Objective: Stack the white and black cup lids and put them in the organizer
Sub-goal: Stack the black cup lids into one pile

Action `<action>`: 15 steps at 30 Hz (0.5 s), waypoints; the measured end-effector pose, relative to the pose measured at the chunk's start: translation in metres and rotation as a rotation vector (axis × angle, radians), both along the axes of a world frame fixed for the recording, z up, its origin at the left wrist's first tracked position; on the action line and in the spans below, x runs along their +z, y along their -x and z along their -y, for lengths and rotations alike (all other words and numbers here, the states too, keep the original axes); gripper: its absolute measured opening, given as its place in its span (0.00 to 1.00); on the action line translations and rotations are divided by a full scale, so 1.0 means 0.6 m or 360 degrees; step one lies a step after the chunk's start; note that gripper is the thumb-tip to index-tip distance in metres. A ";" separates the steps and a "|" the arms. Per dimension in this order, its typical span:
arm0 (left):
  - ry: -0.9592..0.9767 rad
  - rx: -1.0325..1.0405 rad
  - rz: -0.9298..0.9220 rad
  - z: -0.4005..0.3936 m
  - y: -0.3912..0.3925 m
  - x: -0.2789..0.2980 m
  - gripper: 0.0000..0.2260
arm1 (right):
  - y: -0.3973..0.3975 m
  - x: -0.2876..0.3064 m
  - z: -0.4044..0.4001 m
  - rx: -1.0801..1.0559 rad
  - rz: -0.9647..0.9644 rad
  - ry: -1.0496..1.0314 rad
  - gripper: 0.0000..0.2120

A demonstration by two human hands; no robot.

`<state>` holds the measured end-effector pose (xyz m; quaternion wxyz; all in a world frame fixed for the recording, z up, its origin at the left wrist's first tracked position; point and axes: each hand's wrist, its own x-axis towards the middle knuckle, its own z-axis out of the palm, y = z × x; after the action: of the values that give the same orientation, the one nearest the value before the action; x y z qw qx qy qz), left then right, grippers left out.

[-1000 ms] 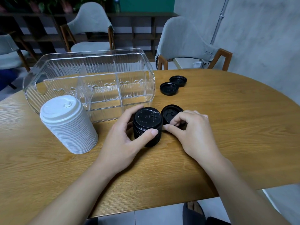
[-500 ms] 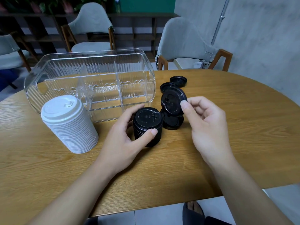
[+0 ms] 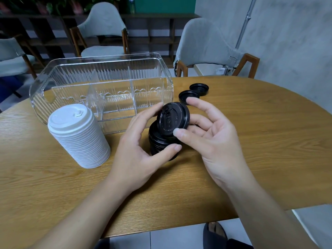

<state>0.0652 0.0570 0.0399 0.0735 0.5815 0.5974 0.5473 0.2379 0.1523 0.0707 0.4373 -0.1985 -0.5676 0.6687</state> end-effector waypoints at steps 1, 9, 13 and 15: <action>-0.0019 -0.0004 -0.0006 0.001 0.000 0.000 0.39 | 0.000 0.001 0.001 0.0023 -0.0008 -0.0016 0.35; -0.0200 -0.0014 -0.0035 0.000 0.002 -0.009 0.33 | 0.002 0.000 0.015 0.0033 0.0127 -0.0286 0.34; -0.0264 0.0061 -0.0074 0.004 0.008 -0.006 0.29 | 0.001 0.000 0.011 -0.0065 0.0139 -0.0298 0.22; -0.0252 0.0056 -0.0087 0.005 0.007 -0.007 0.26 | 0.003 0.001 0.010 -0.0094 0.0185 -0.0298 0.22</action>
<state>0.0609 0.0542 0.0358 0.0014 0.5895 0.5643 0.5779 0.2361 0.1462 0.0712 0.4398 -0.2118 -0.6458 0.5871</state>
